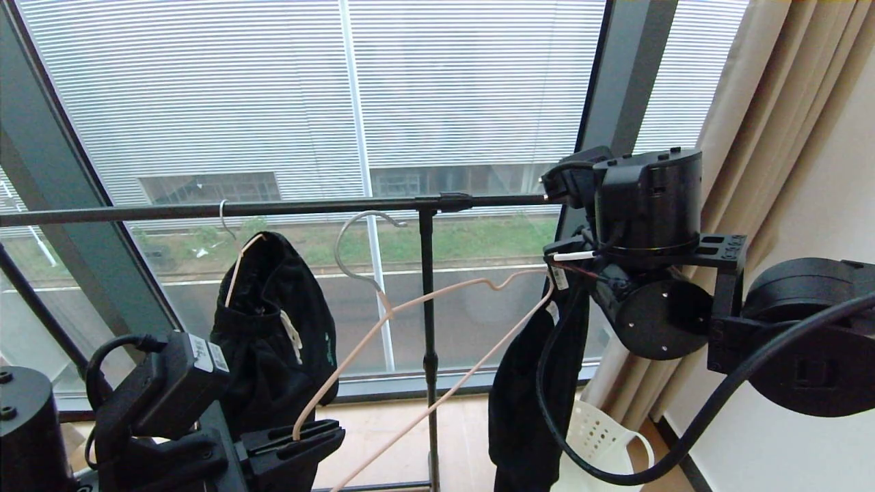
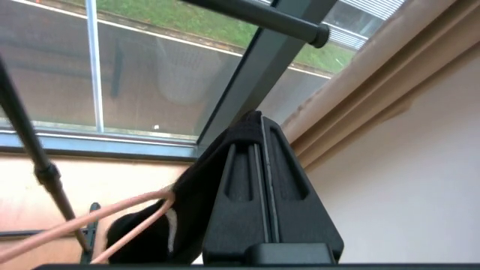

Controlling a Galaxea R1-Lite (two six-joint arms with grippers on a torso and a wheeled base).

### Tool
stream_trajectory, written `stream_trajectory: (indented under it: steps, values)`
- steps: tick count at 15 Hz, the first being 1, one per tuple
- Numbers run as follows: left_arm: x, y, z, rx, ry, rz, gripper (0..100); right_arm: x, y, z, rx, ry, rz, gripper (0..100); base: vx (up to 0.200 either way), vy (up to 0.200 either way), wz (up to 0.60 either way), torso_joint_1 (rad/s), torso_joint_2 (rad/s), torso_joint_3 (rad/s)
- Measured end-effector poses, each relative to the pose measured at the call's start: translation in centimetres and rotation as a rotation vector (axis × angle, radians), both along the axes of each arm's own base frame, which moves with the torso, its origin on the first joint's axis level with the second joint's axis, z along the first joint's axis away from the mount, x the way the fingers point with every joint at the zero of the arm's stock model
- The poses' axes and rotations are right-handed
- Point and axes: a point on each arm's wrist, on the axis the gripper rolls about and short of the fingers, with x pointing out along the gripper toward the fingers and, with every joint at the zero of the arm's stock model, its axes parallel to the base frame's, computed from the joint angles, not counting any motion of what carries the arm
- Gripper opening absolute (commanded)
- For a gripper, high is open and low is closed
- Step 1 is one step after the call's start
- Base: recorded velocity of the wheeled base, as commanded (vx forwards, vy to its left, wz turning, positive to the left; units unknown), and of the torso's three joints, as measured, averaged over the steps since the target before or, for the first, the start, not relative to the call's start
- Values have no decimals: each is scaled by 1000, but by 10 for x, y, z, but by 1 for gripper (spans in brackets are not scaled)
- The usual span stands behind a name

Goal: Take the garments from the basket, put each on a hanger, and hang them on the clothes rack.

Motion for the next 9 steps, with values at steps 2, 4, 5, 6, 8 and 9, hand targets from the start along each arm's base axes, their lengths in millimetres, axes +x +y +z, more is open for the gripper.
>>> stream_trajectory:
  steps: [2,4,5,6,8,9]
  values:
    - [0,0,0,0,-1,0,0,2,0,-2,-3,3,-4,0,0,0,0,0,0,0]
    - [1,-1,1,-3,-4,-1,0,3,1,-3,-5,6,-4,0,0,0,0,0,0,0]
    - [2,-2,3,-5,-7,-1,0,2,2,-3,-6,7,0,0,0,0,0,0,0,0]
    - [2,-2,3,-4,-7,-2,0,0,4,-4,-7,8,7,0,0,0,0,0,0,0]
    - [3,-5,4,-10,-13,-11,0,-2,7,-4,-6,8,17,0,0,0,0,0,0,0]
    - [4,-6,4,-9,-12,-13,0,-3,8,-5,-7,9,22,0,0,0,0,0,0,0]
